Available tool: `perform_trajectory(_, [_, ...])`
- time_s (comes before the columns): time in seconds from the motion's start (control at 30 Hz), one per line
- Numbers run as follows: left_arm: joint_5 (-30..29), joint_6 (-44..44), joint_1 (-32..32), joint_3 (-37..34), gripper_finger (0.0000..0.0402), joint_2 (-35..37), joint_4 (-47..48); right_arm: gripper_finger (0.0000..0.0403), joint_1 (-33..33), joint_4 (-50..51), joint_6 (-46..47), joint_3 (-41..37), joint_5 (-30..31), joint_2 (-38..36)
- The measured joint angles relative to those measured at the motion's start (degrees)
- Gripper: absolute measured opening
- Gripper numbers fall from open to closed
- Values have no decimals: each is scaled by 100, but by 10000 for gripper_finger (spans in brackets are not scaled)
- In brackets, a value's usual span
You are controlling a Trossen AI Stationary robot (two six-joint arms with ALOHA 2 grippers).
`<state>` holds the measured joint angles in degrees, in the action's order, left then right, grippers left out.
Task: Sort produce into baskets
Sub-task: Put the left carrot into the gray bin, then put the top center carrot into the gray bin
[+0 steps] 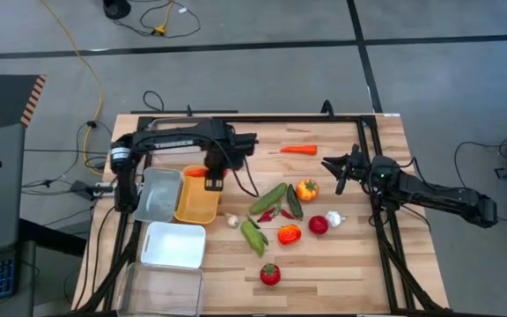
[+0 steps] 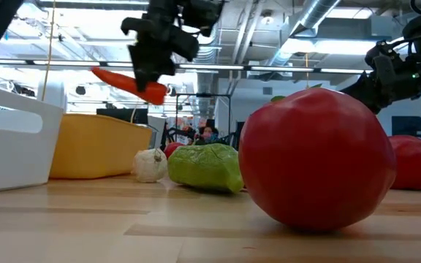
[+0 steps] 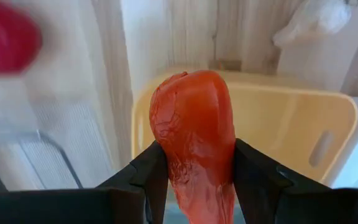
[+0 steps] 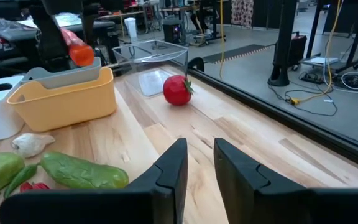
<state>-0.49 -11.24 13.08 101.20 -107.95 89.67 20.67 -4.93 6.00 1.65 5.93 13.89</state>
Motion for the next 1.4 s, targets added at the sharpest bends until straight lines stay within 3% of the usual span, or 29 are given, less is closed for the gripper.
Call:
perform_trajectory(0.17, [-173, 943, 4, -1102, 135, 915, -125, 108, 0, 1, 0, 4, 0, 1])
perform_trajectory(0.4, [-180, 2618, -98, -2957, 135, 2476, -994, 108, 0, -25, -4, 11, 0, 0])
perform_trajectory(0.73, [-325, 4827, -319, -4611, 137, 3880, -1067, 108, 0, -324, -47, 11, 2, 2])
perform_trajectory(1.03, [-226, 5253, -337, -5214, 175, 4027, -1123, 124, 9, -551, -63, 15, 114, 4])
perform_trajectory(1.4, [88, 5042, -337, -5273, 244, 4027, -1135, 256, 74, -789, -41, 114, 625, 113])
